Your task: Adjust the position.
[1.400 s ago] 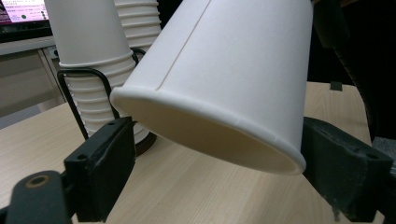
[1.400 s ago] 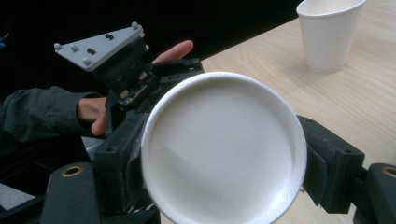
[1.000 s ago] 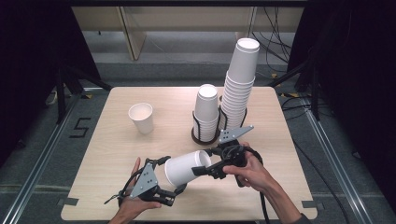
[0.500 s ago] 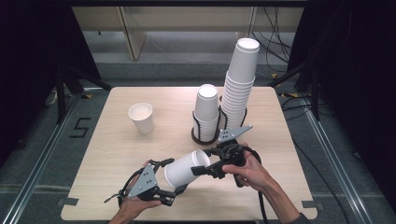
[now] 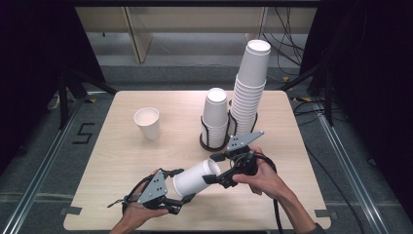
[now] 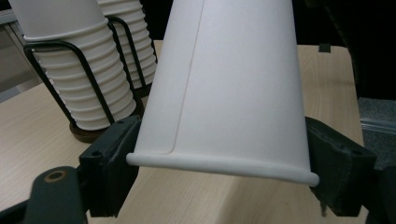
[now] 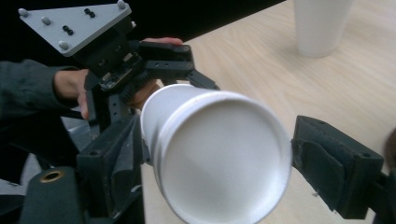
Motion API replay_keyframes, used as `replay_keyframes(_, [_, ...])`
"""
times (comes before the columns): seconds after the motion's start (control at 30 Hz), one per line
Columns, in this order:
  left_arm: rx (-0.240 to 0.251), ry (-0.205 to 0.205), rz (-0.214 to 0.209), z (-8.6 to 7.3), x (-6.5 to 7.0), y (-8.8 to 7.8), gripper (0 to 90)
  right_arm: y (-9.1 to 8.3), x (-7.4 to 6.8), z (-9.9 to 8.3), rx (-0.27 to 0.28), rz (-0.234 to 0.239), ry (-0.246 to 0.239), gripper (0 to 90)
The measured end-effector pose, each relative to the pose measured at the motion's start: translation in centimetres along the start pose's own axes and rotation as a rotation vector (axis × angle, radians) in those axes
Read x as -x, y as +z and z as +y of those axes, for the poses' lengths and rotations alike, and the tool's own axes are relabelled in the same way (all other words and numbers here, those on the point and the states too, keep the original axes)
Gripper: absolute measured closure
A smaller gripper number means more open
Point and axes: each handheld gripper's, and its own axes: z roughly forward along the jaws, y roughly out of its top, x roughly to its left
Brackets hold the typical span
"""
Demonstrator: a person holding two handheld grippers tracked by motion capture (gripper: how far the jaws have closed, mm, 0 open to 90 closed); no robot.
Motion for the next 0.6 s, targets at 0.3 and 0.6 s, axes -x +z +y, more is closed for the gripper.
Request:
replay_keyframes(0.3, [-0.117, -0.006, -0.053, 0.4, 0.0, 0.2, 19.4, -0.6, -1.3, 0.8, -0.084, -0.11, -0.135, 17.0])
replay_keyframes(0.6, [-0.22, 0.016, -0.079, 1.0, 0.2, 0.1, 19.4, 0.8, -4.0, 1.2, -0.266, -0.192, -0.345, 17.8])
